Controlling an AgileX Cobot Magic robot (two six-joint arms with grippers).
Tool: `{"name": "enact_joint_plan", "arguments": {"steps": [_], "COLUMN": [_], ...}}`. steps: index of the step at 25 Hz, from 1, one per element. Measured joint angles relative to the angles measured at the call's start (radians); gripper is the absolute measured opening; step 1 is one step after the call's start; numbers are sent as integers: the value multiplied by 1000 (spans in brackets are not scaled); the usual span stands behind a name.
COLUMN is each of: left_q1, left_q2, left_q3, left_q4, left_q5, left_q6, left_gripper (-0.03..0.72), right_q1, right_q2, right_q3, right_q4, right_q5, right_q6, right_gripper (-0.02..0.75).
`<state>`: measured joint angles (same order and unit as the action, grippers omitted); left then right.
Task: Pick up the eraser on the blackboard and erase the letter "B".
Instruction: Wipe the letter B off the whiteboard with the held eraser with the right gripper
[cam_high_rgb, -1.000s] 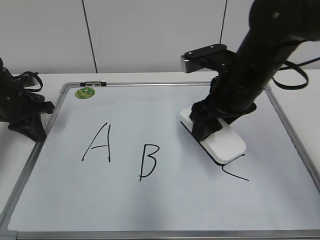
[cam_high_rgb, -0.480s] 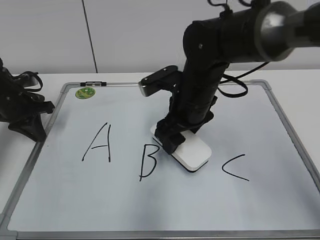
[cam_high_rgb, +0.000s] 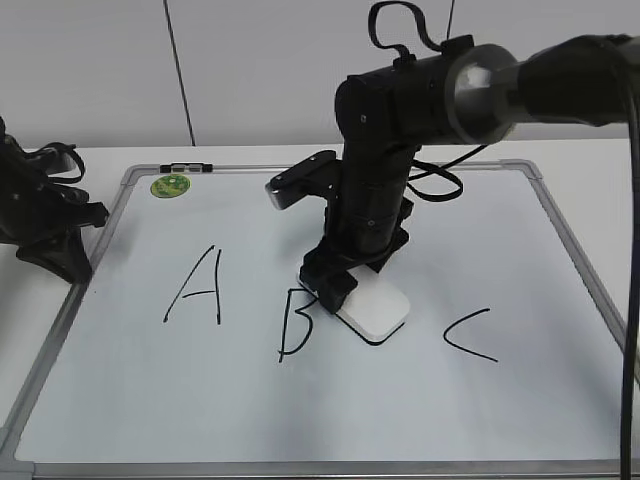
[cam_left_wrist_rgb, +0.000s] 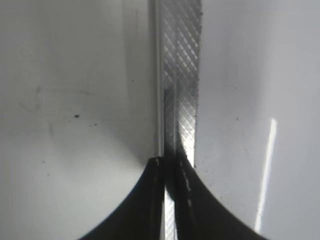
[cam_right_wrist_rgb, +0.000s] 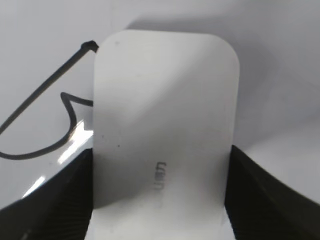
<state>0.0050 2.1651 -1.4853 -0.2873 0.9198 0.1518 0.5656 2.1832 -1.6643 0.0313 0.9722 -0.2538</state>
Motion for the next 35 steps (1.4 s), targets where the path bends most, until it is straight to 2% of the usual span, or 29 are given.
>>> {"name": "enact_joint_plan", "arguments": {"steps": [7, 13, 19, 27, 35], "left_q1": [0, 0, 0, 0, 0], "left_q2": [0, 0, 0, 0, 2], "left_q3": [0, 0, 0, 0, 0], "left_q4": [0, 0, 0, 0, -8], "left_q5": [0, 0, 0, 0, 0], "left_q6": [0, 0, 0, 0, 0], "left_gripper": [22, 22, 22, 25, 25], "right_q1": [40, 159, 228, 214, 89], "right_q2": [8, 12, 16, 16, 16], "right_q3": [-20, -20, -20, -20, -22], "right_q4": [-24, 5, 14, -16, -14], "right_q5": [22, 28, 39, 39, 43], "right_q6": [0, -6, -9, 10, 30], "right_gripper": [536, 536, 536, 536, 536]}}
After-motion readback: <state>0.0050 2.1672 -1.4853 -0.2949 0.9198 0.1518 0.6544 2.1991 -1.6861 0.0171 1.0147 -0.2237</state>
